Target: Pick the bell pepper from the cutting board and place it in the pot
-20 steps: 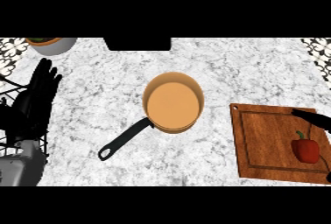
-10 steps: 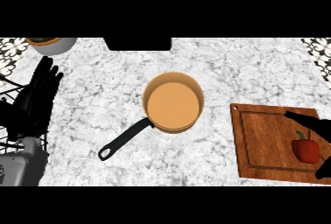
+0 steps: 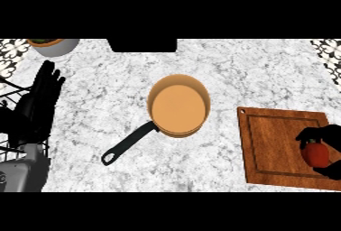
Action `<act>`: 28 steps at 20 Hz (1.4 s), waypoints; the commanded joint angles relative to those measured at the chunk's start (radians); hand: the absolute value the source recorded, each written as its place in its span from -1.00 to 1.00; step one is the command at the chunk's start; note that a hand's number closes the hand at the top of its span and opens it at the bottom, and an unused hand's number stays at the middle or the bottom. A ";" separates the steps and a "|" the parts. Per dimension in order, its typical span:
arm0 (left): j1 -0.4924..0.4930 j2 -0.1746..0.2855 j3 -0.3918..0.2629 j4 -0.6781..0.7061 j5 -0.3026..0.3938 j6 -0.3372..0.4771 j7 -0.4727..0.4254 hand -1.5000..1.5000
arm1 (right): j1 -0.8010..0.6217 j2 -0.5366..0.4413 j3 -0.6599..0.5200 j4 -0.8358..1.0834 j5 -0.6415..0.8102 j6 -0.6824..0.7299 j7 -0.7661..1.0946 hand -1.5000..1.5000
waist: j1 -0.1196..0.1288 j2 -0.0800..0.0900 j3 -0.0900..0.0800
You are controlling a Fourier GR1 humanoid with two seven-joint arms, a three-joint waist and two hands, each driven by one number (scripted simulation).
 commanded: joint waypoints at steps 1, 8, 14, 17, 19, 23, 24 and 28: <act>-0.024 -0.023 -0.016 0.016 -0.036 0.017 0.004 0.00 | -0.041 0.045 0.008 0.157 0.069 -0.095 -0.095 1.00 | 0.002 0.003 0.003; 0.026 -0.015 0.006 -0.013 -0.013 0.001 0.022 0.00 | 0.023 0.267 0.226 -0.247 0.127 0.005 0.057 1.00 | -0.024 -0.022 -0.007; 0.011 -0.013 -0.001 -0.007 -0.025 0.007 0.034 0.00 | 0.036 0.540 0.495 -0.433 0.235 0.053 0.178 1.00 | -0.013 -0.037 -0.008; 0.016 0.004 0.022 -0.014 -0.016 0.005 0.040 0.00 | 0.075 0.661 0.599 -0.538 0.285 0.107 0.323 1.00 | -0.028 -0.042 -0.007; 0.031 -0.003 0.025 -0.006 -0.015 0.006 0.021 0.00 | 0.146 0.689 0.661 -0.632 0.258 0.090 0.436 1.00 | -0.042 -0.034 -0.004; 0.039 0.012 0.047 -0.007 -0.008 0.003 0.025 0.00 | 0.258 0.694 0.729 -0.859 0.182 -0.063 0.609 1.00 | -0.061 -0.033 0.000; 0.017 -0.005 0.036 -0.012 -0.017 0.024 0.032 0.00 | 0.269 0.694 0.765 -0.915 0.168 -0.092 0.659 1.00 | -0.064 -0.030 0.001; 0.027 -0.006 0.039 -0.025 0.008 0.006 0.040 0.00 | 0.279 0.696 0.853 -1.126 0.188 -0.217 0.879 1.00 | -0.045 -0.024 -0.001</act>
